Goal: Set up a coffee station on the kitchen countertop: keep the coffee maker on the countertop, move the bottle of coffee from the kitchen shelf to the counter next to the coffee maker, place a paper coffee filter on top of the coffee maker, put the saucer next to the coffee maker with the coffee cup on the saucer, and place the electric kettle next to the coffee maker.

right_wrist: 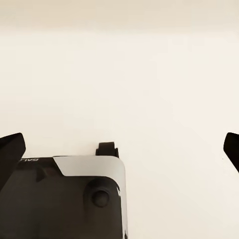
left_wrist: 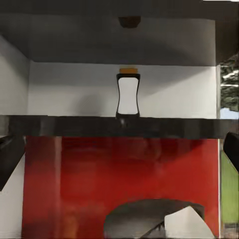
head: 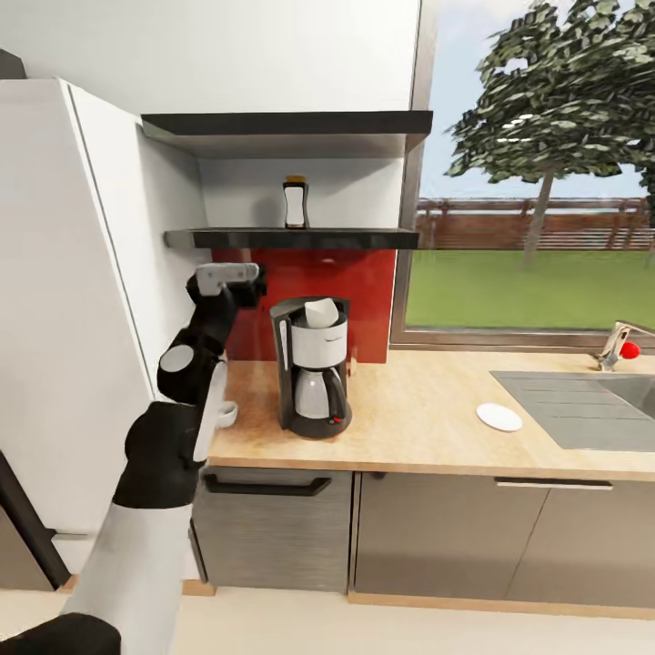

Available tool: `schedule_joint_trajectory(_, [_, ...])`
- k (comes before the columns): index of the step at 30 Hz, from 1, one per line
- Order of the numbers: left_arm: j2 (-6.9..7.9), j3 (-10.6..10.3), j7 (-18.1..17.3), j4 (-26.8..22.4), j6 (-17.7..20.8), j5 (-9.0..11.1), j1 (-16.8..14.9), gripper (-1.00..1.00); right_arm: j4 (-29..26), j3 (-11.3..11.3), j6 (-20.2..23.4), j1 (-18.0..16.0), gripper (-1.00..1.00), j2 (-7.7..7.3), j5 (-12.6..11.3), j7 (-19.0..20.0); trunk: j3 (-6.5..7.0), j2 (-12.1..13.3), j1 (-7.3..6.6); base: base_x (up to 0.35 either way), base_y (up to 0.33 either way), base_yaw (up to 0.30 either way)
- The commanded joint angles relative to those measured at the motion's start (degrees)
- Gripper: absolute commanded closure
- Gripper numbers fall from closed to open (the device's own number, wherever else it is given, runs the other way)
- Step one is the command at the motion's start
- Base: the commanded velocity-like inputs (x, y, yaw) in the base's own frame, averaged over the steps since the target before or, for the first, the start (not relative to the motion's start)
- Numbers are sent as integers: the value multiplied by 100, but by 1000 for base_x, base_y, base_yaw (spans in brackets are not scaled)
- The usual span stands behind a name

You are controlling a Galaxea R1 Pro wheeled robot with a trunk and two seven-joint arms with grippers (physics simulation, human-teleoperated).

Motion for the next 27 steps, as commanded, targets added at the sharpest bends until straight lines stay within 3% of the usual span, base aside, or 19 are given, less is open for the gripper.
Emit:
schedule_joint_trajectory(1, [-10,-9,24,56,115,-37,-176,-100,-10,-41,17,-3,-100,2,53,33,-3,-6,1,0,0,0])
schedule_joint_trajectory(7, [-40,-10,103,1335,434,-33,-1618,-100,-42,-41,23,2,-100,-19,59,33,-3,-6,1,0,0,0])
schedule_joint_trajectory(10, [-42,-13,376,2201,448,-25,-2219,-100,-141,-34,37,144,-100,-208,61,40,-3,-6,1,0,0,0])
schedule_joint_trajectory(14, [-45,-7,509,3096,447,-19,-2716,-100,-173,-32,41,526,-100,-375,62,53,-3,-6,1,0,0,0])
schedule_joint_trajectory(19, [-49,-8,543,3788,452,-25,-3053,-100,-179,-32,33,1189,-100,-414,62,64,-3,-6,1,0,0,0])
schedule_joint_trajectory(22, [-40,5,558,4194,452,-30,-3337,-100,-177,-32,33,1325,-100,-411,62,58,-3,-6,1,0,0,0])
schedule_joint_trajectory(23, [-36,16,590,4561,452,-31,-3607,-100,-172,-32,33,1385,-100,-398,62,50,-3,-6,1,0,0,0])
schedule_joint_trajectory(27, [-39,37,703,5257,452,-12,-4155,-100,-153,-25,33,1435,-100,-357,58,50,-3,-6,1,0,0,0])
